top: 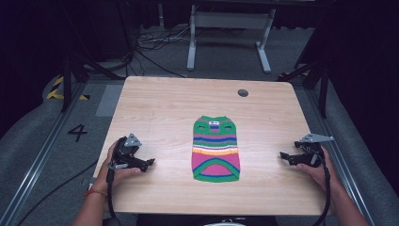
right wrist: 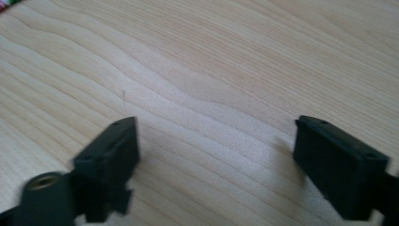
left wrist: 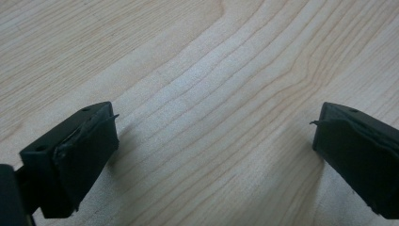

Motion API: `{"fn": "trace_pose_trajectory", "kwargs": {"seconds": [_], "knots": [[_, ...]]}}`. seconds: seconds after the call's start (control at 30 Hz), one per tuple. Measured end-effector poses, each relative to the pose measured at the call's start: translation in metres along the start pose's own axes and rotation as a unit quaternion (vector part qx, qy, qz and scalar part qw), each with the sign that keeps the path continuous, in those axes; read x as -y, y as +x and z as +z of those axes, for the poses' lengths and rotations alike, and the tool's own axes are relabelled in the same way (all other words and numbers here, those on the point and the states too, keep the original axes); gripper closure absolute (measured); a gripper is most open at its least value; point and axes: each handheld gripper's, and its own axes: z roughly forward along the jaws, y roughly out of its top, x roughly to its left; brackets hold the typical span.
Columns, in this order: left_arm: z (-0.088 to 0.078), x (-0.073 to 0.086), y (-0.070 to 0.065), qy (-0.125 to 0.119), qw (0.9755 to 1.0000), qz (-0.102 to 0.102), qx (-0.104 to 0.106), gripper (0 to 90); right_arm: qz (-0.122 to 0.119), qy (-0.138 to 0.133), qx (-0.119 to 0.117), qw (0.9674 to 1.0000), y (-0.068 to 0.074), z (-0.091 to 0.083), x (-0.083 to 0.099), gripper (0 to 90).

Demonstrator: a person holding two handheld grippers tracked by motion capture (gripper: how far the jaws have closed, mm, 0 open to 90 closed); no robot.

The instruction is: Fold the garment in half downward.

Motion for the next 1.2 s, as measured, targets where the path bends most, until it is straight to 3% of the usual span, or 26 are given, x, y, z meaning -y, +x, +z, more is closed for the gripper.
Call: {"fn": "trace_pose_trajectory", "kwargs": {"seconds": [0.03,0.1,0.13,0.17,0.27,0.33,0.37,0.4,0.43,0.47,0.57,0.7,0.77,0.87,1.0,1.07,1.2], "knots": [[-0.001,-0.002,0.001,0.000,1.0000,0.001,0.000,8.1,0.001,0.001,0.000,1.0000,-0.001,0.000,-0.001,23.2],[-0.003,-0.004,0.003,-0.010,0.9999,0.000,0.009,25.0,0.004,-0.001,-0.013,0.9999,-0.001,-0.001,-0.004,25.0],[-0.003,-0.007,0.003,-0.009,0.9999,0.000,0.010,24.5,0.005,-0.005,-0.018,0.9998,-0.001,-0.002,-0.006,27.4],[-0.002,-0.009,0.003,-0.007,1.0000,0.001,0.001,17.2,-0.004,-0.015,-0.021,0.9997,0.001,-0.003,-0.009,30.7],[-0.001,-0.016,0.001,-0.002,0.9998,0.018,0.004,27.1,-0.014,-0.017,-0.031,0.9993,0.008,-0.004,-0.024,35.9],[-0.001,-0.019,0.001,-0.003,0.9997,0.023,-0.002,23.4,-0.027,-0.024,-0.034,0.9988,0.014,-0.007,-0.034,37.1],[-0.004,-0.032,-0.001,-0.021,0.9996,0.017,0.001,23.8,-0.034,-0.030,-0.041,0.9981,0.018,-0.009,-0.043,37.6],[-0.004,-0.032,-0.001,-0.021,0.9996,0.017,0.001,25.2,-0.037,-0.039,-0.043,0.9976,0.022,-0.011,-0.051,38.3],[-0.006,-0.046,-0.002,-0.030,0.9992,0.026,-0.001,25.6,-0.034,-0.044,-0.047,0.9973,0.025,-0.012,-0.059,39.0],[-0.006,-0.046,-0.002,-0.030,0.9992,0.026,-0.001,25.8,-0.035,-0.048,-0.050,0.9970,0.028,-0.012,-0.068,39.7],[-0.003,-0.073,-0.008,-0.043,0.9983,0.041,0.001,28.4,-0.055,-0.054,-0.062,0.9951,0.040,-0.009,-0.091,41.0],[0.007,-0.099,-0.011,-0.054,0.9970,0.055,0.004,33.0,-0.076,-0.046,-0.070,0.9936,0.053,0.005,-0.115,43.2],[0.015,-0.110,-0.012,-0.052,0.9972,0.051,0.016,33.8,-0.085,-0.043,-0.073,0.9928,0.059,0.013,-0.126,43.9],[0.027,-0.126,-0.013,-0.045,0.9971,0.060,0.014,33.9,-0.085,-0.042,-0.083,0.9920,0.063,0.028,-0.139,45.1],[0.044,-0.141,-0.012,-0.045,0.9970,0.058,0.025,35.1,-0.097,-0.031,-0.086,0.9911,0.071,0.047,-0.151,46.3],[0.053,-0.147,-0.010,-0.039,0.9973,0.060,0.018,36.7,-0.102,-0.030,-0.088,0.9905,0.074,0.059,-0.156,48.7],[0.069,-0.158,-0.008,-0.034,0.9977,0.054,0.026,37.8,-0.108,-0.013,-0.091,0.9899,0.078,0.078,-0.162,49.2]]}}
